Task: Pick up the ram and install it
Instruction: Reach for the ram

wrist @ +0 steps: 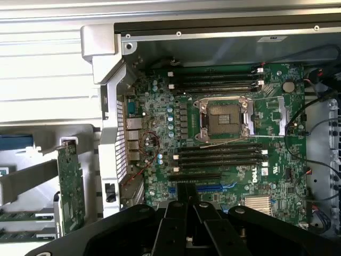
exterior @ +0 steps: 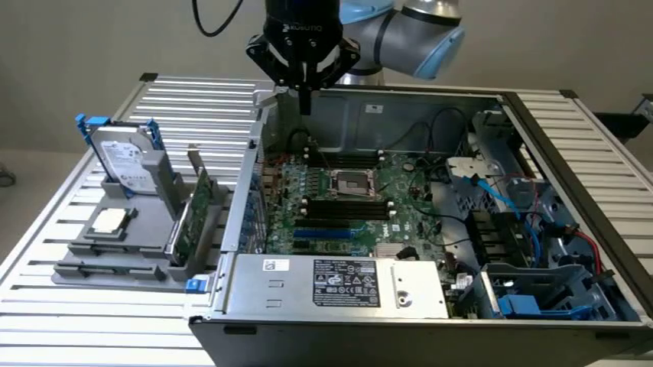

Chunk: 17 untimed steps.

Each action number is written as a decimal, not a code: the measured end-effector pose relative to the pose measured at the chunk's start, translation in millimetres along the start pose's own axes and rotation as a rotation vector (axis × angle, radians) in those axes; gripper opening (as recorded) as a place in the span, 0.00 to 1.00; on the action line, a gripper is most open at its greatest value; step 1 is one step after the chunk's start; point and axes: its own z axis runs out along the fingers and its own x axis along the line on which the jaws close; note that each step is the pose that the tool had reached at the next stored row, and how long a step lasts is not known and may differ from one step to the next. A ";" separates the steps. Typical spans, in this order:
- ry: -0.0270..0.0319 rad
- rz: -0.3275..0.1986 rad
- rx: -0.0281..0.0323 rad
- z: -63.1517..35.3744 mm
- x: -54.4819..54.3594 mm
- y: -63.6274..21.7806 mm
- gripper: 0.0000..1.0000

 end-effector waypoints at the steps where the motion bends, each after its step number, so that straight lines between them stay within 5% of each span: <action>1: 0.0000 0.000 0.0000 0.0 0.0 0.0 0.11; 6: 0.0001 0.000 0.0002 -0.1 1.4 -0.1 0.11; 11: 0.0079 0.000 0.0006 0.2 23.1 -1.7 0.11; 17: 0.0093 0.001 0.0007 2.0 50.4 -3.7 0.11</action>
